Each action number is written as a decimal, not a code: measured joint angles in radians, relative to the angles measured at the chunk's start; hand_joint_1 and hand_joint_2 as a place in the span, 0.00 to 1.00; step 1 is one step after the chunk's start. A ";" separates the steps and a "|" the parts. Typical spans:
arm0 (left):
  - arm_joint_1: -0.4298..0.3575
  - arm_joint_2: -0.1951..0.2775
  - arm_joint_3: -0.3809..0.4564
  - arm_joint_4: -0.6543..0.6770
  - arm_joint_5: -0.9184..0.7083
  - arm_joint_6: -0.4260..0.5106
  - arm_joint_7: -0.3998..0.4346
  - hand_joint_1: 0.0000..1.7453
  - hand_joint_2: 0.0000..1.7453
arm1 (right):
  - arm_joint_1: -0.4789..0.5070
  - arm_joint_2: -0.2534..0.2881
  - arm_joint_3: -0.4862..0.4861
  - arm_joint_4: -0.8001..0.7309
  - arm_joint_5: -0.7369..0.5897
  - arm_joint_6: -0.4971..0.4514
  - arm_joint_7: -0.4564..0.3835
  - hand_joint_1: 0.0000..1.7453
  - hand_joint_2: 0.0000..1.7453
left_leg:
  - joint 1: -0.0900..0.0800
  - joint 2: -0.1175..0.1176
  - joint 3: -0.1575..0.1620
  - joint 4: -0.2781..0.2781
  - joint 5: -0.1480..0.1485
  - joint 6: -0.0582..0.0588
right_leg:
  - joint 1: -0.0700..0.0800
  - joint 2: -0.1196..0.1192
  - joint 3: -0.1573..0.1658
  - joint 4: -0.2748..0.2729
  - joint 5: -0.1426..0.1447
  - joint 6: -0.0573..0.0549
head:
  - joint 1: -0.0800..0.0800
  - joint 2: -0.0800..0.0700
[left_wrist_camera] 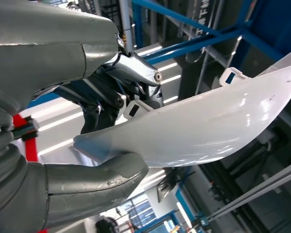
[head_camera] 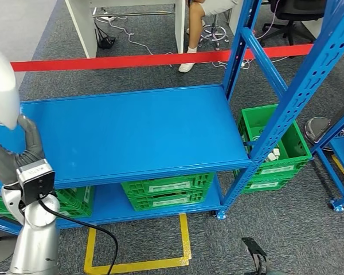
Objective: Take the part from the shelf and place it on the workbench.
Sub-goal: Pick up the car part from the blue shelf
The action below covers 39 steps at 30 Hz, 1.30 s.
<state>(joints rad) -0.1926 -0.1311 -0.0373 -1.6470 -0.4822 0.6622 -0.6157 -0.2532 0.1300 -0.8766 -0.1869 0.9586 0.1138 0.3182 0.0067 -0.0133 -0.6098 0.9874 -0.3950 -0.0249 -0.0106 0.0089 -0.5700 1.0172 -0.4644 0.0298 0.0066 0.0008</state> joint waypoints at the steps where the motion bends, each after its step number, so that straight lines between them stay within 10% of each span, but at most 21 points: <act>1: 0.000 0.001 0.000 -0.003 -0.003 0.000 -0.004 1.00 1.00 | -0.001 0.000 0.000 0.000 -0.001 -0.001 0.000 0.00 1.00 | 0.000 0.000 0.000 0.000 0.000 0.000 | 0.000 0.000 0.000 0.000 0.000 0.000 | 0.000 0.000; 29: 0.052 -0.008 0.000 -0.028 0.067 0.000 -0.074 1.00 1.00 | -0.011 0.003 -0.001 0.000 -0.039 -0.043 -0.039 0.00 1.00 | -0.004 0.000 0.000 0.001 -0.002 0.003 | -0.004 0.000 0.000 -0.001 0.000 0.001 | 0.000 0.000; 39: 0.023 -0.062 0.012 -0.066 0.016 0.000 -0.082 1.00 1.00 | 0.004 0.011 -0.030 -0.002 -0.113 -0.065 -0.061 0.00 1.00 | -0.011 0.003 0.007 -0.008 0.001 0.030 | -0.016 0.000 0.000 0.003 -0.012 0.026 | 0.001 0.000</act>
<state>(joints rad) -0.1694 -0.1934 -0.0250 -1.7128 -0.4664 0.6622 -0.6977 -0.2493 0.1414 -0.9062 -0.1885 0.8459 0.0490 0.2569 -0.0046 -0.0104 -0.6029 0.9793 -0.3943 0.0052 -0.0267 0.0091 -0.5698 1.0202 -0.4765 0.0554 0.0072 0.0008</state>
